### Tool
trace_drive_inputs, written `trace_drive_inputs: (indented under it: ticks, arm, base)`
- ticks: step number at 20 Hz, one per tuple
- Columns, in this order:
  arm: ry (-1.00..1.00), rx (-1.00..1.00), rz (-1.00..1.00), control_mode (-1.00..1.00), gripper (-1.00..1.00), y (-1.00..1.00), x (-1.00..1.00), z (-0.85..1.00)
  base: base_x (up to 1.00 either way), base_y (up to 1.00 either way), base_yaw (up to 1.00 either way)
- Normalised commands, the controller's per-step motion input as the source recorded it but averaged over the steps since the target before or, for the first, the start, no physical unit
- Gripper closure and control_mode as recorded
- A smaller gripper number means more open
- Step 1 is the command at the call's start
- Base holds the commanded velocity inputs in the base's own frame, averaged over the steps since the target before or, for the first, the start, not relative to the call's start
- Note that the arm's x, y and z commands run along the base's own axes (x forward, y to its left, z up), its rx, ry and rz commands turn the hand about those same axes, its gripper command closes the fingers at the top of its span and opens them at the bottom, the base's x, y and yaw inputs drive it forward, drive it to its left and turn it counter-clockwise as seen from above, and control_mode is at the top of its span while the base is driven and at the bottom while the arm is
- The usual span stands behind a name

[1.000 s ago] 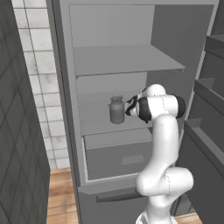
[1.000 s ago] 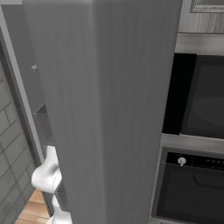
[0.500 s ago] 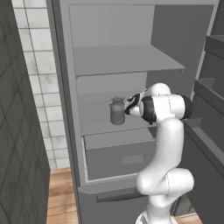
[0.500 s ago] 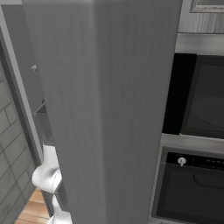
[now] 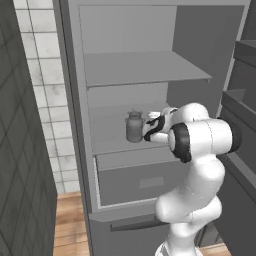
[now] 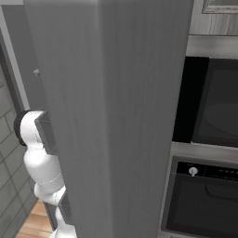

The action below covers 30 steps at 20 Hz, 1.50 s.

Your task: Place the condiment bottle and ketchup from the counter to the top shelf of the fridge. If the existing items in the fridge are on the top shelf, move them to other shelves.

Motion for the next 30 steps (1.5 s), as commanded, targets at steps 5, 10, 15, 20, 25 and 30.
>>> trace_drive_inputs:
  ticks: [5, 10, 15, 20, 25, 30]
  arm:
    - [-0.11, 0.06, 0.00, -1.00, -1.00, 0.09, -1.00, 1.00]
    - [-0.03, 0.04, 0.00, -1.00, -1.00, 0.23, -1.00, 1.00]
    - [0.00, 0.03, 0.00, -1.00, -1.00, 0.34, -1.00, 1.00]
    - [0.08, 0.05, 0.00, -1.00, -1.00, 0.42, -1.00, 0.96]
    - [0.25, 0.09, 0.00, -1.00, -1.00, 0.44, -1.00, 0.74]
    - [0.48, 0.08, 0.00, -1.00, -1.00, 0.43, -1.00, 0.23]
  base:
    - [0.00, 0.00, 0.00]
    - [0.00, 0.00, 0.00]
    - [0.00, 0.00, 0.00]
    - [0.00, 0.00, 0.00]
    - [0.00, 0.00, 0.00]
    - [0.00, 0.00, 0.00]
